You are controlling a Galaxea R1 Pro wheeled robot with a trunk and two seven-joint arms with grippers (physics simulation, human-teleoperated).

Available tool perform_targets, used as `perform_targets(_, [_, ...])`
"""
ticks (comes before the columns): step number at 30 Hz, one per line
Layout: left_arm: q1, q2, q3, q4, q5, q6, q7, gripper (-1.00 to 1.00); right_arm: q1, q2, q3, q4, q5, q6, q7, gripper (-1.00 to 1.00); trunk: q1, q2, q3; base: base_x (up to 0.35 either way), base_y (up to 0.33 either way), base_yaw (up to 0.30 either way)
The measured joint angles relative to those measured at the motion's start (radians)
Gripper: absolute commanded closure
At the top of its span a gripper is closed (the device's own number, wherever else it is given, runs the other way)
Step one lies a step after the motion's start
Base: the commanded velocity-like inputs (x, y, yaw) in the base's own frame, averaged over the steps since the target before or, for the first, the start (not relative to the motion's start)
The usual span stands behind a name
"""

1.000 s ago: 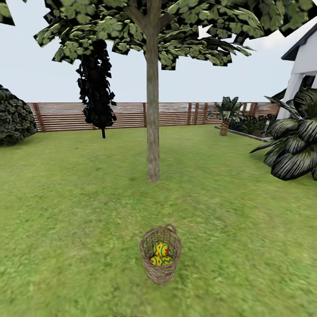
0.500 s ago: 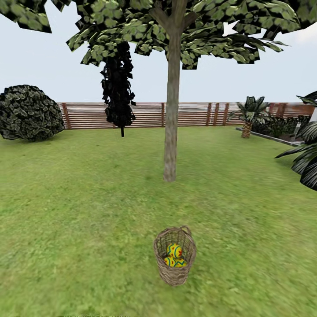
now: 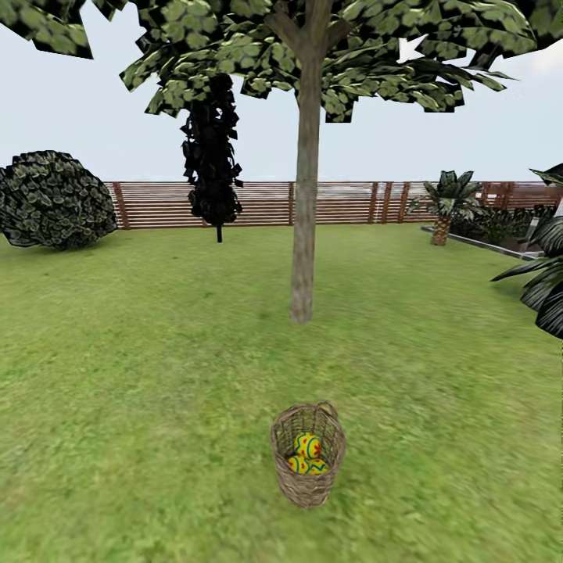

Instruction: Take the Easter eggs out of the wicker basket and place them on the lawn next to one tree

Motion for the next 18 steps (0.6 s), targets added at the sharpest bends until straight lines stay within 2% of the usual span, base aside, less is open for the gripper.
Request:
perform_targets(7, [0.000, 0.000, 0.000, 0.000, 0.000, 0.000, 0.000, -1.00, 0.000, 0.000, -0.003, 0.001, -0.005, 0.001, -0.001, -1.00, 0.000, 0.000, 0.000, 0.000, -0.259, 0.051])
perform_targets(18, [0.000, -0.001, 0.000, 0.000, 0.000, 0.000, 0.000, -1.00, 0.000, 0.001, -0.006, 0.001, -0.009, 0.001, -0.002, -1.00, 0.000, 0.000, 0.000, 0.000, -0.272, 0.249])
